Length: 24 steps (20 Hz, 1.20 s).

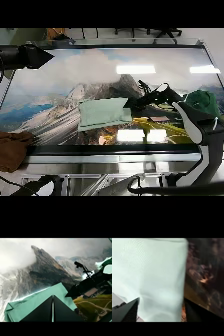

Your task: Fold the shirts.

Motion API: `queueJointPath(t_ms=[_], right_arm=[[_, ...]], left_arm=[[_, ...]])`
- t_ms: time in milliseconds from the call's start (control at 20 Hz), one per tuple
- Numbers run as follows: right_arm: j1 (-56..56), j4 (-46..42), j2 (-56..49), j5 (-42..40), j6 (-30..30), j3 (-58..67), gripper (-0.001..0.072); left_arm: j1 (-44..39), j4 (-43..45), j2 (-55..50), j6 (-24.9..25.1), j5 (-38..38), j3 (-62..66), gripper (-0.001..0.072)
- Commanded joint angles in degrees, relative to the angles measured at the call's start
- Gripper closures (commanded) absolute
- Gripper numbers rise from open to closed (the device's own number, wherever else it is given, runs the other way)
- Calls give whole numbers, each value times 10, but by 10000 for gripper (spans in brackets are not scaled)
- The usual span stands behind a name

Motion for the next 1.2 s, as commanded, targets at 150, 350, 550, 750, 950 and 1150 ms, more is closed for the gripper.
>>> queueJointPath(t_ms=[150, 350, 550, 750, 950, 1150], right_arm=[[18, 109, -14, -15, -87, 0, 699], [-26, 196, 36, -7, -114, 19, 700], [-116, 205, 118, -7, -99, 35, 700], [-258, 205, 207, -3, -47, 37, 700], [-431, 205, 279, 48, 24, 37, 700], [-567, 193, 309, 135, 86, 37, 700]], left_arm=[[0, 0, 0, 0, -6, 0, 691], [0, 4, 0, 0, -11, 0, 691], [0, 4, 0, 0, -15, 0, 691], [0, 3, 0, 0, -16, 0, 691], [0, 3, 0, 0, -33, 0, 691], [0, 3, 0, 0, -40, 0, 691]])
